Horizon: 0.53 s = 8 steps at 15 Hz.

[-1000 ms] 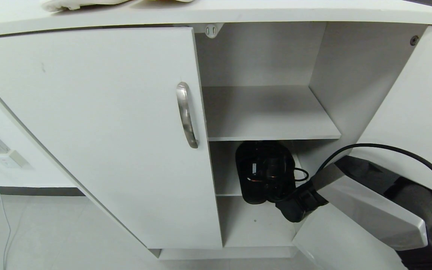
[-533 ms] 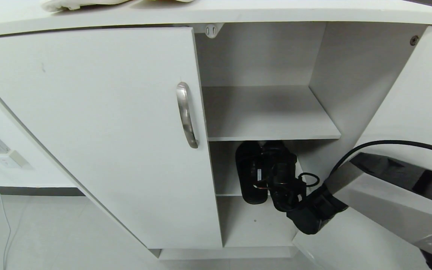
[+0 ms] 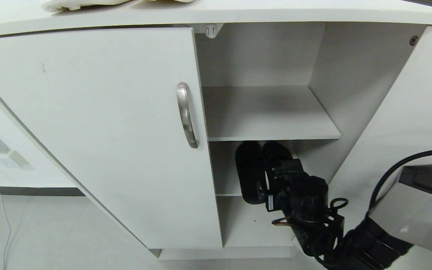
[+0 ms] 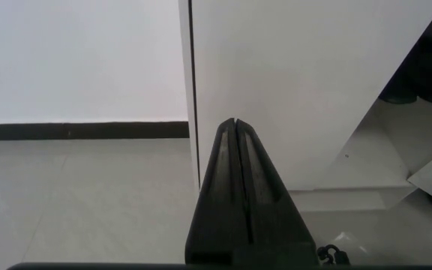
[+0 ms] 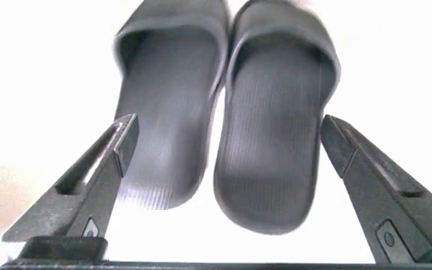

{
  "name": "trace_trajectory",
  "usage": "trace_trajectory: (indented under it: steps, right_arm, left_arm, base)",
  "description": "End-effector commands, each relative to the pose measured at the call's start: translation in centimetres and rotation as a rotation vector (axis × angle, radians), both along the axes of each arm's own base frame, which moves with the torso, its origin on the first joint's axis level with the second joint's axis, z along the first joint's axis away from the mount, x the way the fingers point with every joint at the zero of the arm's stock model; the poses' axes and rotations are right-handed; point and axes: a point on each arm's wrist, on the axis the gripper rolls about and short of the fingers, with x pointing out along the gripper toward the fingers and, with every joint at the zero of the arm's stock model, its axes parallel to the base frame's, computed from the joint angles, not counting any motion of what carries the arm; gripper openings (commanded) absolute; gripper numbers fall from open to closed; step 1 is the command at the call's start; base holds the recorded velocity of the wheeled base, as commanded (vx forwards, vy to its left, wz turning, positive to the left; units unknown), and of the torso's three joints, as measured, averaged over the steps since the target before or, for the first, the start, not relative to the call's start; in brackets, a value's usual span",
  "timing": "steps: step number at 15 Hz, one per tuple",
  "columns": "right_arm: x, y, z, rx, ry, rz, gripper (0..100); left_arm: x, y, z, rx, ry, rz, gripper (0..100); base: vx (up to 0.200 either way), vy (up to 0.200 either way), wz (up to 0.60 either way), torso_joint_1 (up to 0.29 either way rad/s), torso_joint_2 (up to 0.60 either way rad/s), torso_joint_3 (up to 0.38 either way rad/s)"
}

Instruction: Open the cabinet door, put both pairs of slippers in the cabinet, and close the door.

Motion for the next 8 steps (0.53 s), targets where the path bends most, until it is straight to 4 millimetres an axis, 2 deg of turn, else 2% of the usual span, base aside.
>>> trace_trajectory:
  steps: [1, 4, 6, 8]
  right_arm:
    - [-4.3, -0.7, 2.8, 0.022, -0.029, 0.080, 100]
    - [-6.6, 0.2, 3.3, 0.019, -0.031, 0.131, 100]
    - [-6.7, 0.3, 3.0, 0.013, -0.027, 0.116, 100]
    - [-6.7, 0.3, 2.9, 0.017, -0.024, 0.117, 100]
  left_arm:
    - [0.0, 0.0, 0.0, 0.001, 0.003, 0.000, 0]
    - [0.0, 0.0, 0.0, 0.003, 0.003, 0.000, 0]
    - [0.0, 0.0, 0.0, 0.001, 0.003, 0.000, 0]
    - [0.0, 0.0, 0.0, 0.001, 0.003, 0.000, 0]
  base:
    - [0.000, 0.000, 0.00, 0.000, 0.00, 0.000]
    - [0.000, 0.000, 0.00, 0.000, 0.00, 0.000]
    - [0.000, 0.000, 0.00, 0.000, 0.00, 0.000]
    - [-0.200, 0.000, 0.00, 0.000, 0.00, 0.005]
